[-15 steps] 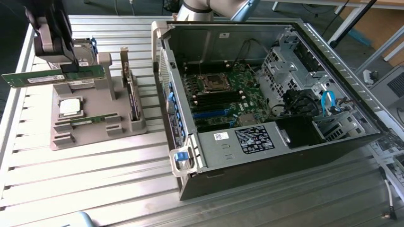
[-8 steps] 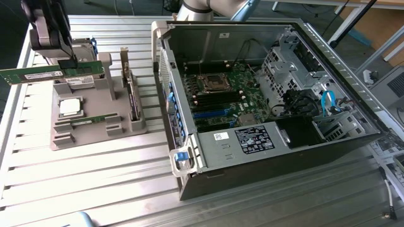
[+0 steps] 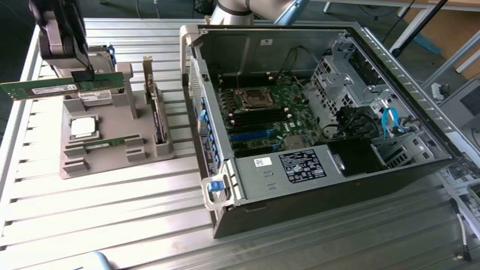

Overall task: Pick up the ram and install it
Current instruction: 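Pick up the ram and move it above insertion slot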

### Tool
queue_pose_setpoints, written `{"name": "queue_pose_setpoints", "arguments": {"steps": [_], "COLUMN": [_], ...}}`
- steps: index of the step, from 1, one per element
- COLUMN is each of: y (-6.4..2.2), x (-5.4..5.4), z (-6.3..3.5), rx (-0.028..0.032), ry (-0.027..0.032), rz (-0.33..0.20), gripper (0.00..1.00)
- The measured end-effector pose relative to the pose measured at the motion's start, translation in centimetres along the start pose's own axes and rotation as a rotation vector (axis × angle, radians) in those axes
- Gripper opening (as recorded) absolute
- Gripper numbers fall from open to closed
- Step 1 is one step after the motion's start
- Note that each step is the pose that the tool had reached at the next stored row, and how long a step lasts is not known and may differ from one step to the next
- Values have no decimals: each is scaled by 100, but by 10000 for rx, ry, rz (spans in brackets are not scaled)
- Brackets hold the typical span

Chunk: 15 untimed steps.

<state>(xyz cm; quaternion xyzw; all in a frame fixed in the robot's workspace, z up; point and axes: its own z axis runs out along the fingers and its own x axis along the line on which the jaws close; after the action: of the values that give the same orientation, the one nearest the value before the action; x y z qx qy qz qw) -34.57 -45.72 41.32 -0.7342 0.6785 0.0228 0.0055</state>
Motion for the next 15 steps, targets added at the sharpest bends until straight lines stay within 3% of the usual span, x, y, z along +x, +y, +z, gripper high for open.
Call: {"name": "queue_pose_setpoints", "arguments": {"steps": [15], "y": [-305], "x": [26], "z": [-8], "rx": [0], "ry": [0], "rz": [0], "gripper": [12]}}
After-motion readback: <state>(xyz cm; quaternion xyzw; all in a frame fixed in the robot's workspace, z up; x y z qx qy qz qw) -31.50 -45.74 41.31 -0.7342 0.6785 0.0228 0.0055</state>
